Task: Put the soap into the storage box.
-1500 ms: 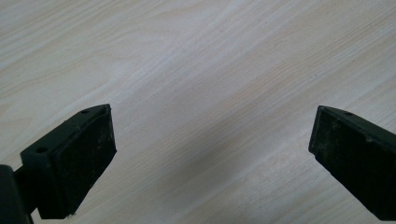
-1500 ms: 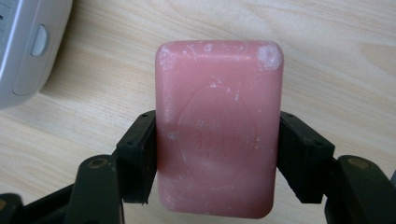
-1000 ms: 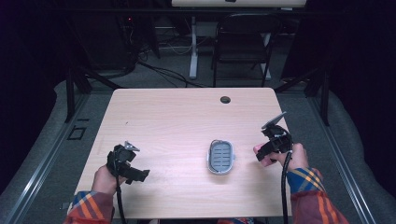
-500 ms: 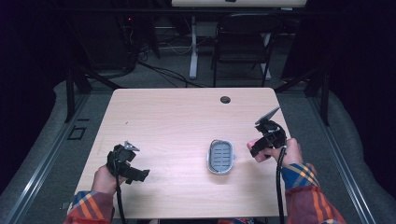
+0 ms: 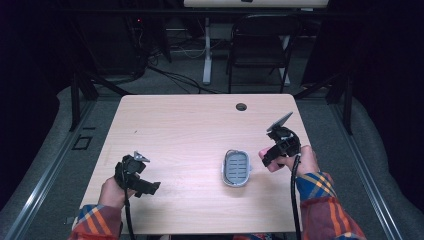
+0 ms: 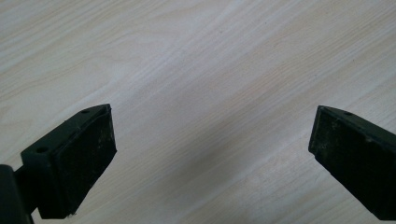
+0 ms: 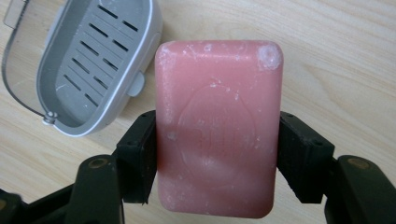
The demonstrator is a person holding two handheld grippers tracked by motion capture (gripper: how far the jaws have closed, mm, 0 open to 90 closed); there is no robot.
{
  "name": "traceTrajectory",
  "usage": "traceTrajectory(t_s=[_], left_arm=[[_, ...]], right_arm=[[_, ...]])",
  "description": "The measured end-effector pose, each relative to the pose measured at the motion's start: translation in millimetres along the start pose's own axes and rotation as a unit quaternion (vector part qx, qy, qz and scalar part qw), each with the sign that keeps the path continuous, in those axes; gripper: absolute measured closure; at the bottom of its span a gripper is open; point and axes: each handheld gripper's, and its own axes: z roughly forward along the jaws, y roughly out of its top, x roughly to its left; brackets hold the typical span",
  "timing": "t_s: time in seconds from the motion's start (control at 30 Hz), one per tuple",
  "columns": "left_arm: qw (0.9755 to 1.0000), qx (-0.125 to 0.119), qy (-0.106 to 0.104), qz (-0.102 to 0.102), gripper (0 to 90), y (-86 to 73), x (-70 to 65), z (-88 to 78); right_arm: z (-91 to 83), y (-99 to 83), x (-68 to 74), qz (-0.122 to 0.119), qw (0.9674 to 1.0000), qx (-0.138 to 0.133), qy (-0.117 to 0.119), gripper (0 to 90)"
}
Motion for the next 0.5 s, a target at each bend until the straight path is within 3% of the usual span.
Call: traceTrajectory(t_s=[0.5], left_arm=[[1.0, 0.0, 0.0, 0.001, 0.5, 0.0, -0.5, 0.3]], right_arm=[[1.4, 14.9, 19.0, -0.025, 0.9996, 0.012, 0.0, 36.4]])
